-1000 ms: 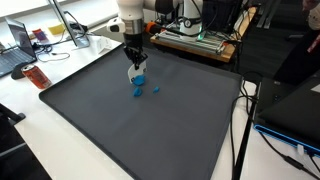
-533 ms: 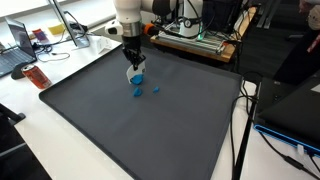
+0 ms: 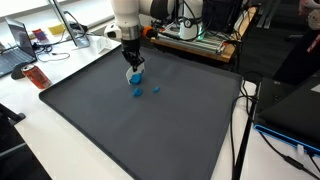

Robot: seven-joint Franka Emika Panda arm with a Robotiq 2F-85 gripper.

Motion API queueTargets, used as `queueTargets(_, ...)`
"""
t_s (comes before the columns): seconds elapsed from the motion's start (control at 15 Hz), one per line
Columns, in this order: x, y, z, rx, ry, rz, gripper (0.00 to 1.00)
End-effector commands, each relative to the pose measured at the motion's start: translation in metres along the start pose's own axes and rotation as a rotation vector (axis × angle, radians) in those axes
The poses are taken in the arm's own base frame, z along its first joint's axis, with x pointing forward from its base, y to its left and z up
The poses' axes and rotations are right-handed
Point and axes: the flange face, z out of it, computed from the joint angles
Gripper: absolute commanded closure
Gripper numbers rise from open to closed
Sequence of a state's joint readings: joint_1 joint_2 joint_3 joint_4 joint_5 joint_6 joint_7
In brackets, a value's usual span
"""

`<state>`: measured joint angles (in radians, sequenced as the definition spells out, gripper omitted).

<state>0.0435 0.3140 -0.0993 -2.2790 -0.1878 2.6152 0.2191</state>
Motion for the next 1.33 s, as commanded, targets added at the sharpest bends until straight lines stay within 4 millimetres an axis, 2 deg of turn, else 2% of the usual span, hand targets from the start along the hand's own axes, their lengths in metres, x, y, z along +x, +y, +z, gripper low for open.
queueTargets(0.0,-0.002,0.002,0.023,-0.033,-0.052,0.008,0.99)
queueTargets(0.4,-0.005,0.005,0.033,-0.035,-0.070,0.016,0.99)
queueTargets(0.53,-0.005,0.005,0.031,-0.029,-0.066,0.020,0.99)
queueTargets(1.27,-0.002,0.010,-0.037,0.001,0.038,0.038,0.99)
